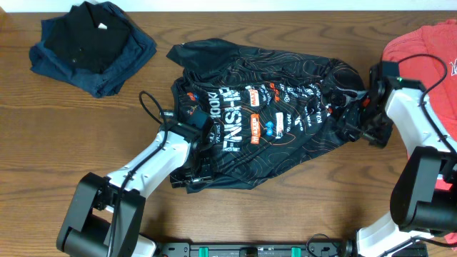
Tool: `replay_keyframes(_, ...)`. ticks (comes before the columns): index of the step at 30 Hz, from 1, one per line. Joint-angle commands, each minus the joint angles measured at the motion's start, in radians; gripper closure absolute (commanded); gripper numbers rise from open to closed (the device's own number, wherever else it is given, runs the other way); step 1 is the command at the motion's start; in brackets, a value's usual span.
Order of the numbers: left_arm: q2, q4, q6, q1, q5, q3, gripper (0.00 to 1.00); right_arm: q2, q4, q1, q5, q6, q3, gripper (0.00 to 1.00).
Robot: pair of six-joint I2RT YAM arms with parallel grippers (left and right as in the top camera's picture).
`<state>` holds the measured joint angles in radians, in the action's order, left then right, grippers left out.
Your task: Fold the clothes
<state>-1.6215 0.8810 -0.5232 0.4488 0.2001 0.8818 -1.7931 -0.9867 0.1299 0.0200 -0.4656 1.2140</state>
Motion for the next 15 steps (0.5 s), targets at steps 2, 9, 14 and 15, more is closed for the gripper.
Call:
replay_keyframes(2,-0.012,0.0,-0.013,0.0,-0.002,-0.006,0.36,-0.005,0.04,0.029,-0.001,-0.044,-0.043,0.18)
replay_keyframes(9,-0.012,-0.006,-0.013,0.0,-0.002,-0.006,0.36,-0.005,0.079,0.067,-0.003,-0.054,-0.052,0.28)
replay_keyframes(14,-0.012,-0.013,-0.013,0.0,-0.002,-0.006,0.36,-0.006,0.098,0.073,-0.004,-0.055,-0.053,0.31)
replay_keyframes(15,-0.012,-0.013,-0.013,0.0,-0.002,-0.006,0.36,-0.006,0.102,0.073,-0.011,-0.054,-0.054,0.31)
